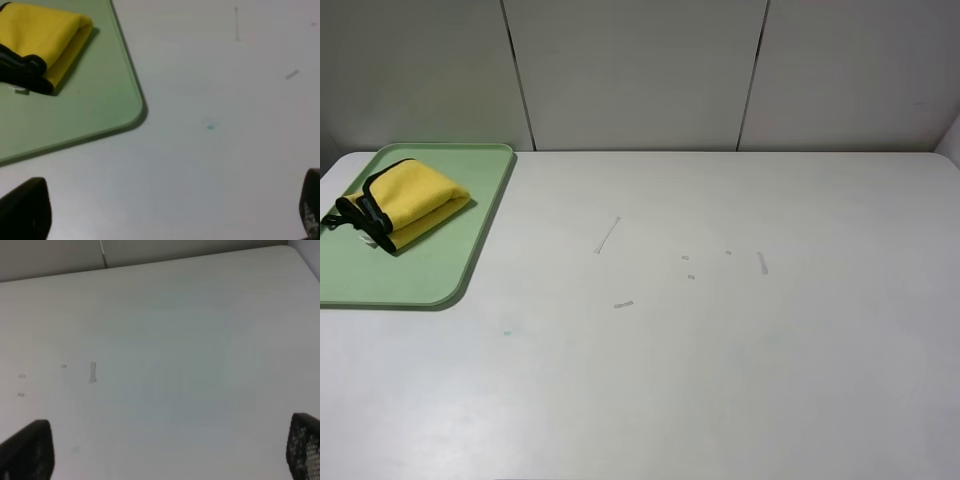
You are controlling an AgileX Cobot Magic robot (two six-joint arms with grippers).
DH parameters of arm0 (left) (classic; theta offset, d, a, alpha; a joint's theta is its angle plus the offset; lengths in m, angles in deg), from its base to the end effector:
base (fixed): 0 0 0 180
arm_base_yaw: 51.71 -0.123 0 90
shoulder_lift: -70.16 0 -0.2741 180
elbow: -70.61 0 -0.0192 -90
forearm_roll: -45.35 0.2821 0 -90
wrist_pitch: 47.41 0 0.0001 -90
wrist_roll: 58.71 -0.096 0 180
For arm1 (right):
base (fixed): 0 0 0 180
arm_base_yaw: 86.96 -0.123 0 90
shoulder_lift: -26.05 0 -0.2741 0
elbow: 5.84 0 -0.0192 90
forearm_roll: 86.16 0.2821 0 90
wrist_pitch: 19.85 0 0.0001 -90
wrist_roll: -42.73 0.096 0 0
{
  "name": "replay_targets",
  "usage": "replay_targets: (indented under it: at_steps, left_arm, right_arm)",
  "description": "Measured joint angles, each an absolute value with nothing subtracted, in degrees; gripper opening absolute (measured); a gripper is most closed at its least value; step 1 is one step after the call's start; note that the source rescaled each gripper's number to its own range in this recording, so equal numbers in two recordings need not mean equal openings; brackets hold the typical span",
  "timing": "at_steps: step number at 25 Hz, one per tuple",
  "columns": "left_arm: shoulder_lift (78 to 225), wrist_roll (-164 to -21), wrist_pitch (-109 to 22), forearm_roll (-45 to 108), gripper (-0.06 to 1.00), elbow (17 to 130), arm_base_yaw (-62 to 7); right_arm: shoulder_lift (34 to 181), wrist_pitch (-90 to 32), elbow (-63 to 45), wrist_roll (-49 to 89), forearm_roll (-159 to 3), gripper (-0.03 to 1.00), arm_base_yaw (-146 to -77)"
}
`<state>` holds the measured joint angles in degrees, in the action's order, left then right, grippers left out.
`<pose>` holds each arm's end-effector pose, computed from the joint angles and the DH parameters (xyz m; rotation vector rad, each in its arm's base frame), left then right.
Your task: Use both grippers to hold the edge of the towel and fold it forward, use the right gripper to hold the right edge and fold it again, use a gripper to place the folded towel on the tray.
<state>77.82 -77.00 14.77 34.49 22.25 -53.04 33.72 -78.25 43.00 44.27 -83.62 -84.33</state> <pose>0.0356 -0.0152 0.2889 0.3141 2.0239 -0.0144 0.0401 0.0018 0.2908 0.0721 2.0037 0.0405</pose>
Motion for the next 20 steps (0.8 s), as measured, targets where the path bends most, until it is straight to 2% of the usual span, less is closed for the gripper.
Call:
replay_targets:
  at_steps: [20]
  left_arm:
    - [77.82,-77.15,14.77,34.49,1.00,22.25,-53.04]
  right_arm:
    - [33.72,-78.25,43.00,44.27,-83.62,1.00,-84.33]
